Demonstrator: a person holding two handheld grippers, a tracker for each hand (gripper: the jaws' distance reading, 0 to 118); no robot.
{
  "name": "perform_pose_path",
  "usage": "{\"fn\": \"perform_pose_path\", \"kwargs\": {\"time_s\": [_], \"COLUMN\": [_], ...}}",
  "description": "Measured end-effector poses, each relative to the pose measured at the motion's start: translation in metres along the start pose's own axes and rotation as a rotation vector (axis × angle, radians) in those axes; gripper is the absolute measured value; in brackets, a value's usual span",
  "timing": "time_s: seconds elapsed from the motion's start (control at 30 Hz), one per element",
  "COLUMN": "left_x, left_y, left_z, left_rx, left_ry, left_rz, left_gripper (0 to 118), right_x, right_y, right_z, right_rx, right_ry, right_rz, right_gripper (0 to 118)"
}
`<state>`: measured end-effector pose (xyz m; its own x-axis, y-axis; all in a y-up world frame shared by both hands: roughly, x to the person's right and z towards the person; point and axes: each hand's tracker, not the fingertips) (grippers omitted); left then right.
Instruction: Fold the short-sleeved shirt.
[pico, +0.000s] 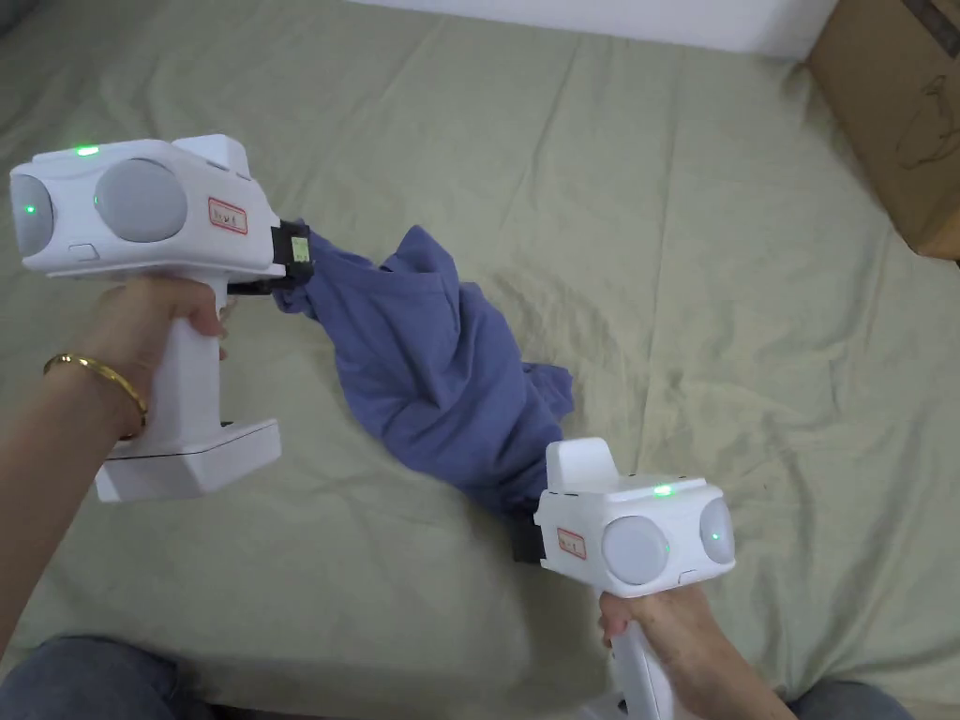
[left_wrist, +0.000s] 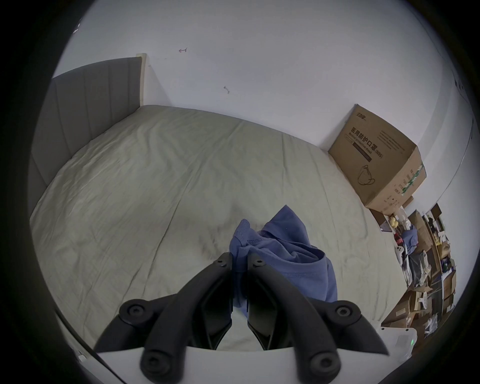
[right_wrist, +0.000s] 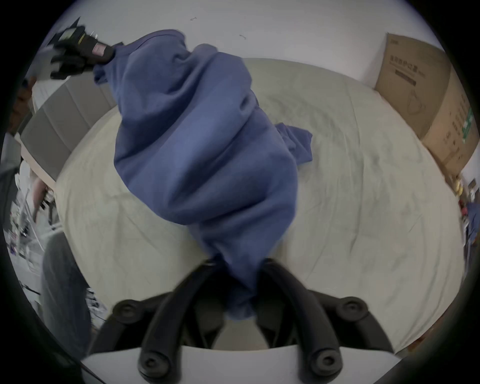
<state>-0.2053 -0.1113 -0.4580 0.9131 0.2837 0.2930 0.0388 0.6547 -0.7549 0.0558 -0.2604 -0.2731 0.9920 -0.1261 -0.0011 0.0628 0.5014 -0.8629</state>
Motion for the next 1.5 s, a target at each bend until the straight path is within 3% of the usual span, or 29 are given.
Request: {"fn": "perform_pose_path", "kwargs": {"time_s": [0.03, 0.2, 0.33, 0.47, 0.6, 0.9, 1.0, 1.17, 1.37, 1.5], "left_x": [-0.003, -0.019, -0.024, -0.019, -0.012, 0.008, 0.022, 0.045, 0.073, 0.086], "left_y": [0.000, 0.005, 0.017, 0.034, 0.058, 0.114, 0.138, 0.181, 0.226, 0.250], "left_z": [-0.001, 0.004, 0.027, 0.064, 0.110, 0.205, 0.231, 0.253, 0.245, 0.218], "left_rx": [-0.001, 0.007, 0.052, 0.134, 0.246, 0.455, 0.498, 0.544, 0.533, 0.528], "left_ry": [0.008, -0.001, 0.006, -0.003, -0.037, -0.121, -0.120, -0.084, -0.015, 0.030], "left_rz": [0.009, 0.105, 0.089, 0.052, 0.051, 0.028, -0.031, -0.098, -0.144, -0.165], "left_gripper": [6, 6, 6, 6, 6, 6, 6, 6, 6, 6], "right_x": [0.003, 0.022, 0.048, 0.070, 0.087, 0.098, 0.092, 0.090, 0.099, 0.117], "right_y": [0.002, 0.007, 0.022, 0.048, 0.077, 0.132, 0.153, 0.197, 0.244, 0.273], "right_z": [0.004, 0.048, 0.113, 0.190, 0.261, 0.389, 0.419, 0.436, 0.422, 0.402], "right_rx": [-0.006, 0.025, 0.147, 0.276, 0.416, 0.575, 0.627, 0.655, 0.693, 0.688], "right_ry": [0.025, 0.033, -0.031, -0.037, -0.080, -0.072, -0.139, -0.273, -0.416, -0.454], "right_rz": [-0.033, -0.039, 0.006, -0.030, -0.007, 0.000, 0.055, 0.103, 0.073, 0.029], "right_gripper": [10, 9, 9, 9, 9, 9, 9, 9, 9, 9]}}
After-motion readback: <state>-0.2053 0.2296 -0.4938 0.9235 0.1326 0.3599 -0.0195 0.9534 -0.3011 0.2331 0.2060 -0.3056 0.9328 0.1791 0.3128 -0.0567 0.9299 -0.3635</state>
